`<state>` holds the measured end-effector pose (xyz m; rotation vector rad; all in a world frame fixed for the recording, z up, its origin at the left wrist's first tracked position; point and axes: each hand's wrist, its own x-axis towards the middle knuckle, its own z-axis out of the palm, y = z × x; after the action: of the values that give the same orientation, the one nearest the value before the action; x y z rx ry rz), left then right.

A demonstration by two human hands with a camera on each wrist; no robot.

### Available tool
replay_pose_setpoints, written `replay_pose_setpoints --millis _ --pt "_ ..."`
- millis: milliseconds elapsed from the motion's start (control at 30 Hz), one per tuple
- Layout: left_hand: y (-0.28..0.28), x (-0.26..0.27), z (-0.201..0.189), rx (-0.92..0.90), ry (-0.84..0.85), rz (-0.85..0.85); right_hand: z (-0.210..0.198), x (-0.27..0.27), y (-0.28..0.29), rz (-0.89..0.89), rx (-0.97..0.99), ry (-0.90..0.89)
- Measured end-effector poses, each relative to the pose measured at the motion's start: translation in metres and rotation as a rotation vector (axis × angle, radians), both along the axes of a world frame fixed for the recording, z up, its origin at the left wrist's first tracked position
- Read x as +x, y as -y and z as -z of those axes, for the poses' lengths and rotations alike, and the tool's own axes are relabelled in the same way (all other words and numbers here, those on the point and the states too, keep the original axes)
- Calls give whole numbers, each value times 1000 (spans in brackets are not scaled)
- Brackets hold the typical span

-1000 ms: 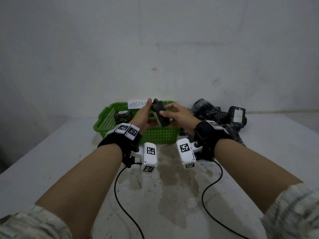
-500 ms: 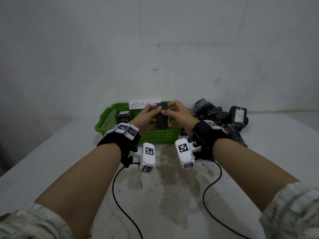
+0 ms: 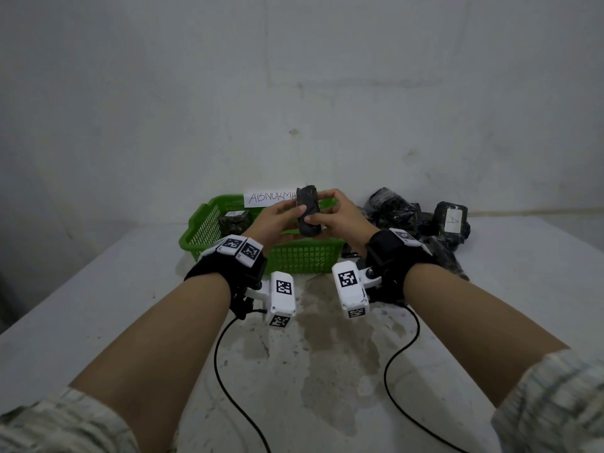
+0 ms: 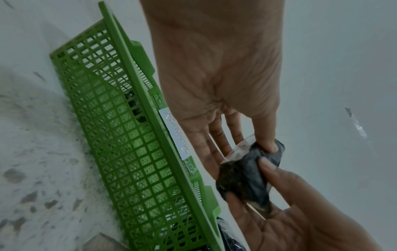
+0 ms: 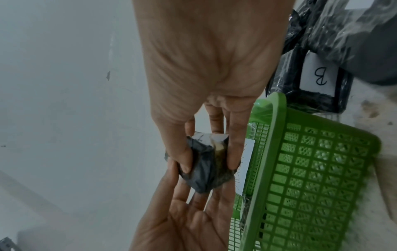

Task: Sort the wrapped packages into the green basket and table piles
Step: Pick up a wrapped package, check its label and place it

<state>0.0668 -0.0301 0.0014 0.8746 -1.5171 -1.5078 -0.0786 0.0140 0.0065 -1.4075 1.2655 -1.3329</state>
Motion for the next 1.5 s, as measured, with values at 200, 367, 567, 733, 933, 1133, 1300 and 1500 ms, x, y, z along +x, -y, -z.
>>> replay_pose_setpoints --millis 200,367,567,733,933,1133,1300,1500 --pt "0 3 -1 -17 -5 -4 4 -2 2 -53 19 32" --pt "-2 3 -1 -107 -4 -26 3 -2 1 -48 15 76" --pt "-3 4 -5 -183 -89 -17 2 -2 -1 -154 82 345" --pt "-5 4 -6 -210 -73 53 0 6 -2 -159 68 380" --pt "-5 2 -6 -94 -84 76 0 9 1 -42 28 351" --pt "-9 1 -11 -6 -81 41 0 10 3 -14 11 304" --pt "-8 1 -12 -33 -77 34 1 8 4 -62 39 297" --pt "-10 -2 -13 -30 -68 48 -2 10 4 2 37 226"
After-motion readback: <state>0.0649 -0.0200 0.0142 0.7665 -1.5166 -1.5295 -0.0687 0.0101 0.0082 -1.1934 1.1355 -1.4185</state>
